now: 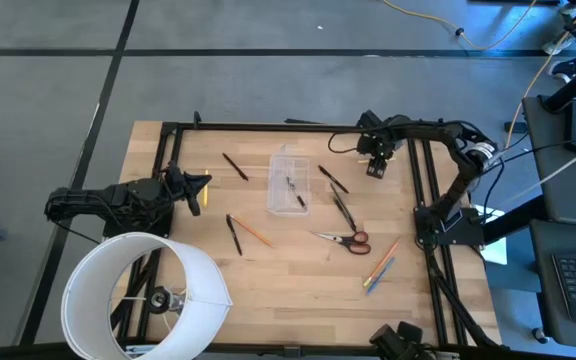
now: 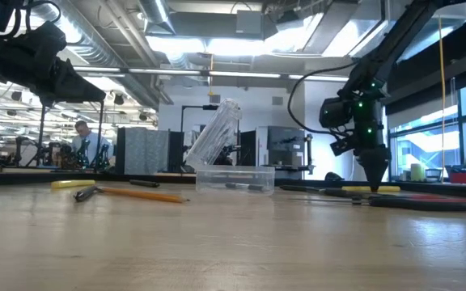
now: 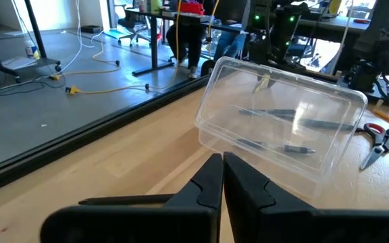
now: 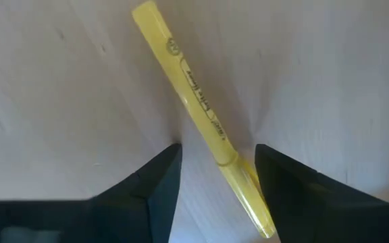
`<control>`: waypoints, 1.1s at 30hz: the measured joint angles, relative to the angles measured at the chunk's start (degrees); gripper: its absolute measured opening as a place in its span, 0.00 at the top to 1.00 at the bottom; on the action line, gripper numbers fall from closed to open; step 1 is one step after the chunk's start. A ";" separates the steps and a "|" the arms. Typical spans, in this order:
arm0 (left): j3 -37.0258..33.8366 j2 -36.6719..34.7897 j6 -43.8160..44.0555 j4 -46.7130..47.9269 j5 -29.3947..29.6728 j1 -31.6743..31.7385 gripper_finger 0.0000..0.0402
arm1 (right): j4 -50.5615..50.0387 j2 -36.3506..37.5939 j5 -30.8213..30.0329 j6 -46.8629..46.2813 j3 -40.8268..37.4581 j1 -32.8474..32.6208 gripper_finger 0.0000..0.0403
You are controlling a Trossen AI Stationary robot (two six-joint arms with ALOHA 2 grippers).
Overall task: Pick & place school supplies into a supply box
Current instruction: Put the right yellow pen into the transparent supply box
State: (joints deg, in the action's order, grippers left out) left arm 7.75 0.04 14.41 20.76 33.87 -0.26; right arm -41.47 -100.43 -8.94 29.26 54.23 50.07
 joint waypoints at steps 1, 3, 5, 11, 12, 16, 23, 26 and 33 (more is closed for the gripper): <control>0.00 0.01 0.00 0.02 -0.02 -0.02 0.98 | -0.39 -0.39 0.16 -0.01 0.33 -0.11 0.53; 0.00 0.00 -0.02 0.00 -0.02 0.00 0.98 | -1.27 -1.18 0.52 -0.25 0.85 -0.30 0.56; 0.00 0.02 0.00 0.00 -0.02 -0.02 0.98 | -1.98 -1.65 0.68 -0.46 1.21 -0.42 0.60; 0.00 0.01 -0.04 0.00 -0.02 -0.01 0.98 | -2.89 -1.93 3.23 -5.34 1.35 -0.51 0.73; 0.00 0.02 -0.02 0.00 -0.02 0.00 0.98 | -3.02 -1.94 3.48 -6.91 1.35 -0.53 0.75; 0.00 0.00 -0.01 0.00 -0.02 -0.02 0.98 | -3.58 -1.98 4.07 -14.76 1.32 -0.59 0.83; 0.00 0.02 -0.07 0.00 -0.02 0.00 0.98 | -3.93 -2.00 5.90 -29.48 1.32 -1.06 0.87; 0.00 0.00 -0.06 0.00 -0.02 -0.01 0.98 | -3.70 -2.00 5.42 -33.52 1.24 -1.49 0.84; 0.00 0.01 -0.04 0.00 -0.02 0.00 0.98 | -3.50 -2.02 4.72 -31.98 1.19 -1.56 0.86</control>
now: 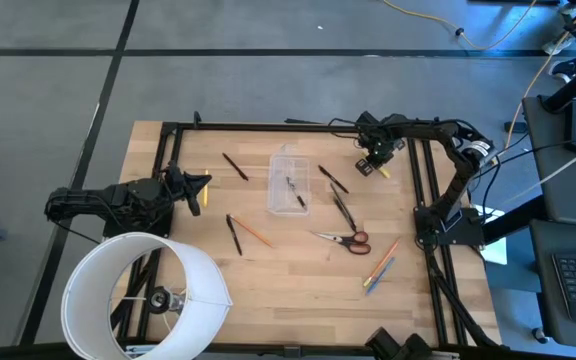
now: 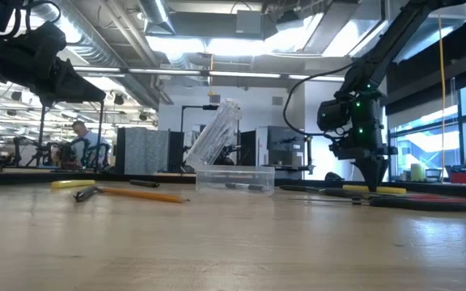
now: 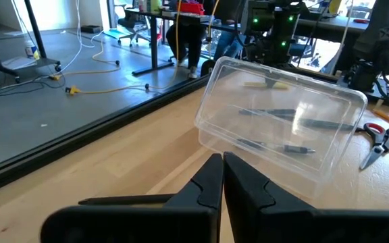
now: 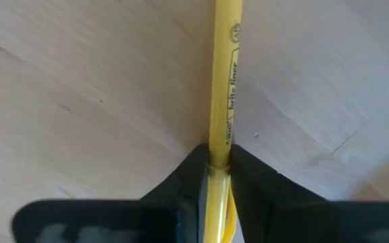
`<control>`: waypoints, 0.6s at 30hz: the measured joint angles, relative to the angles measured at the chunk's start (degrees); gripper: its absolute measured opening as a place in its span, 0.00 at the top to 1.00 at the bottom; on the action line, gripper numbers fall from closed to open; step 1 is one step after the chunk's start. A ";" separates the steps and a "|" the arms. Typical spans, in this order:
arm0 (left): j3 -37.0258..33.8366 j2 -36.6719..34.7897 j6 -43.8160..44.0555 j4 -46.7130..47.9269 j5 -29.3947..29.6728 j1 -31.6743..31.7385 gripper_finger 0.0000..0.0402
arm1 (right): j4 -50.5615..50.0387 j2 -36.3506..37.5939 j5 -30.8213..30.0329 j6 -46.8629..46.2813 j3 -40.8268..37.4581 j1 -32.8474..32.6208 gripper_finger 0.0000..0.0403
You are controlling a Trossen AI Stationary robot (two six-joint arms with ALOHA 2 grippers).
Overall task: Pick & place school supplies into a supply box
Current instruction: Put the right yellow pen into the transparent supply box
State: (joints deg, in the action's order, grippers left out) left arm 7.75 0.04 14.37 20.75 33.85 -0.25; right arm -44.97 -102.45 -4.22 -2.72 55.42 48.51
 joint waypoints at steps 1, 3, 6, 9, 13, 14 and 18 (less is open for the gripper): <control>0.00 0.01 -0.02 0.00 0.00 -0.01 0.98 | -0.02 0.00 -0.02 0.01 0.00 0.00 0.87; -0.01 0.01 -0.04 0.00 0.00 0.00 0.98 | -0.13 0.02 -0.23 0.04 0.02 0.00 0.89; 0.00 0.01 -0.04 0.00 0.00 0.00 0.98 | -0.28 0.02 -1.43 0.10 0.02 -0.09 0.90; 0.00 -0.01 -0.02 0.00 0.00 -0.01 0.98 | -0.51 0.38 -1.57 0.28 -0.03 -0.09 0.87; 0.00 -0.01 -0.02 0.00 0.00 0.00 0.98 | -0.33 2.41 -1.78 0.22 -0.30 -0.53 0.86; -0.01 -0.01 -0.04 0.00 0.00 -0.01 0.98 | -0.52 2.99 -1.03 0.24 -0.38 -0.76 0.87; 0.00 -0.01 -0.04 0.00 0.00 -0.02 0.98 | -0.54 6.26 4.05 0.20 -0.28 -1.57 0.89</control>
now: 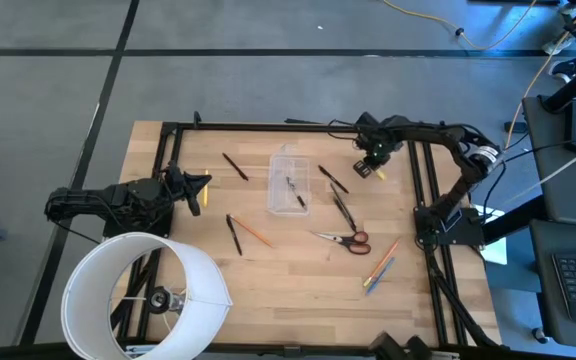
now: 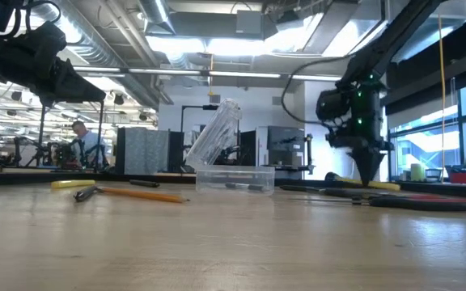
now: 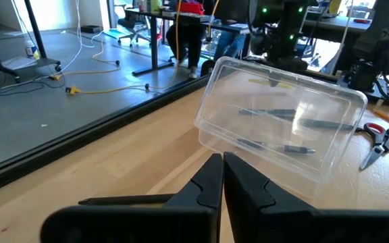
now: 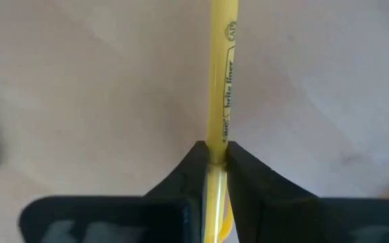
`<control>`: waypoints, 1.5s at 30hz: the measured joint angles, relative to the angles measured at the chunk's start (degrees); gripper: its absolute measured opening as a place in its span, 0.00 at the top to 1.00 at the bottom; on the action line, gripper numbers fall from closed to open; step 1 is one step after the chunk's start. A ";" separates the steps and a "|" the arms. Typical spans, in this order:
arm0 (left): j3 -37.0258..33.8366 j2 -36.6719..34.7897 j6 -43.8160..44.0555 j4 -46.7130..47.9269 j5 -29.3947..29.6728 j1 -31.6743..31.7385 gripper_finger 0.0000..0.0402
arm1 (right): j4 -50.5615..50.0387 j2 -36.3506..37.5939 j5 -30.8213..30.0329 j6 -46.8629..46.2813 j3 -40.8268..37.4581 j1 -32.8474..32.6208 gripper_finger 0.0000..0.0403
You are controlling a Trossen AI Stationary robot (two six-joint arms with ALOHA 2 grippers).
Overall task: Pick & place school supplies into a supply box
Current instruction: Put the right yellow pen into the transparent supply box
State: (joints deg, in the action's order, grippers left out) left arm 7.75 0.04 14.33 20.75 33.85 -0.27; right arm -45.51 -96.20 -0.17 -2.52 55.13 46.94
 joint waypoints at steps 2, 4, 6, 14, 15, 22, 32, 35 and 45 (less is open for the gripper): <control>0.00 0.01 0.04 0.00 0.00 0.02 0.98 | -0.05 1.03 2.61 -0.16 0.00 -0.75 0.89; 0.00 0.02 0.00 0.00 0.00 0.00 0.98 | 0.72 2.24 5.70 -0.54 0.03 -1.75 0.88; 0.00 0.00 0.06 0.00 0.00 0.02 0.98 | 2.13 2.90 9.43 -2.11 0.04 -3.07 0.88; 0.00 0.01 0.06 0.00 0.00 0.02 0.98 | 16.10 3.97 18.12 -14.83 0.10 -13.09 0.88; 0.00 0.00 0.06 0.00 0.00 0.00 0.98 | 18.00 3.89 18.13 -16.93 0.11 -14.41 0.88; 0.00 0.01 0.03 0.00 0.00 0.02 0.98 | 30.65 3.55 17.92 -25.84 0.14 -21.62 0.88; -0.01 0.00 0.08 0.01 -0.22 0.02 0.98 | 41.15 -2.04 21.28 -33.36 0.26 -24.31 0.88; -0.01 0.01 0.08 0.00 -0.33 0.02 0.98 | 42.30 -3.99 21.22 -34.89 0.24 -24.28 0.88; 0.00 0.01 0.08 0.00 -0.36 0.02 0.98 | 49.26 -7.26 25.53 -36.29 0.22 -24.64 0.88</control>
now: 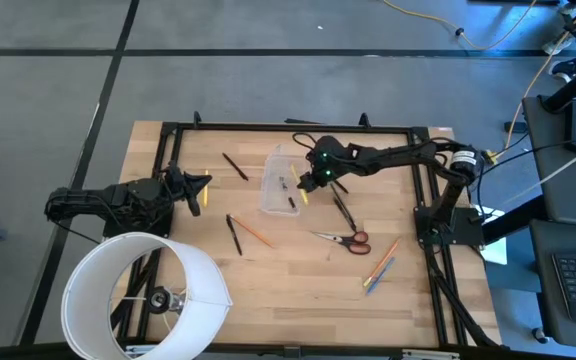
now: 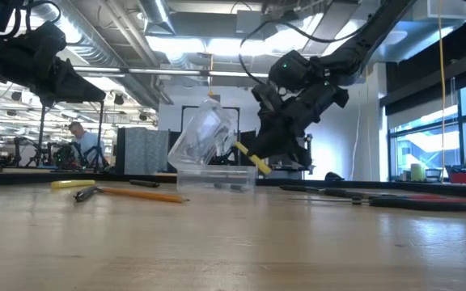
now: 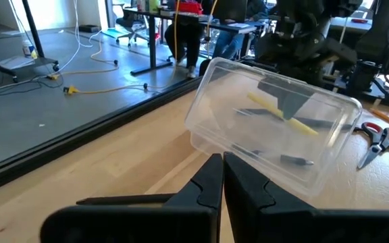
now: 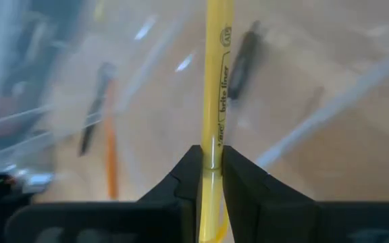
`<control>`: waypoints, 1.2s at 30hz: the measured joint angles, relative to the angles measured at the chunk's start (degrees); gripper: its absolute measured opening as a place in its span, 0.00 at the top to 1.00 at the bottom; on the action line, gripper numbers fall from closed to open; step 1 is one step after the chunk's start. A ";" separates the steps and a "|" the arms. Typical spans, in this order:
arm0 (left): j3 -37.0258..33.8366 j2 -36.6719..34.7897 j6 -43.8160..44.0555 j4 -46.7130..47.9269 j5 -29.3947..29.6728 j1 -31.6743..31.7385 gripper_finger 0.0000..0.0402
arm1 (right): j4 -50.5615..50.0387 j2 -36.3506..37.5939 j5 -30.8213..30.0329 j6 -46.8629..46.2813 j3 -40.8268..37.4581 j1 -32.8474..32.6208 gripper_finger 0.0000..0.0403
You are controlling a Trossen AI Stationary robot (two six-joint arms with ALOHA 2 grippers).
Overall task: Pick & place school supplies into a supply box
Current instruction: Put the right yellow pen into the transparent supply box
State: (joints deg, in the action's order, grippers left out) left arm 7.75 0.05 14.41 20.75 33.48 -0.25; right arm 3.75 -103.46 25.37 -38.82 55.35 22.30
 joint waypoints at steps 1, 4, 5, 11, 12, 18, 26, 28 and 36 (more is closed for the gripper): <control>0.00 0.01 0.00 0.00 0.01 -0.01 0.98 | 0.80 0.00 1.29 -0.22 0.00 0.00 0.88; 0.00 0.00 0.00 0.00 0.01 0.00 0.98 | 3.53 0.00 3.27 -2.96 0.00 -0.08 0.88; 0.00 0.00 0.00 0.00 0.01 0.00 0.98 | 4.89 0.00 3.32 -3.58 0.00 -0.12 0.88; 0.00 0.00 -0.04 0.00 0.01 0.00 0.98 | 9.33 0.02 -2.72 -3.94 0.04 -0.16 0.88; -0.01 0.00 -0.03 0.00 0.01 -0.01 0.98 | 8.89 0.02 -4.29 -3.04 0.04 -0.19 0.88; 0.00 -0.01 -0.04 0.00 0.02 -0.01 0.98 | 8.96 -1.34 -6.20 -2.48 0.04 -0.19 0.88; 0.00 -0.01 0.00 0.00 -0.01 -0.01 0.98 | 8.41 -5.27 -6.01 -1.43 0.04 -0.19 0.88; 0.00 0.01 0.00 0.00 -0.01 -0.02 0.98 | 7.89 -5.56 -5.77 -0.51 0.11 -0.19 0.88; 0.00 -0.02 0.02 0.00 -0.01 -0.01 0.98 | 5.00 -5.57 -2.39 0.99 0.14 0.96 0.88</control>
State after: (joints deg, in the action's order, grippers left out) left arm 7.75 0.03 14.44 20.75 33.47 -0.27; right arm 8.76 -109.03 22.98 -37.83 55.49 23.25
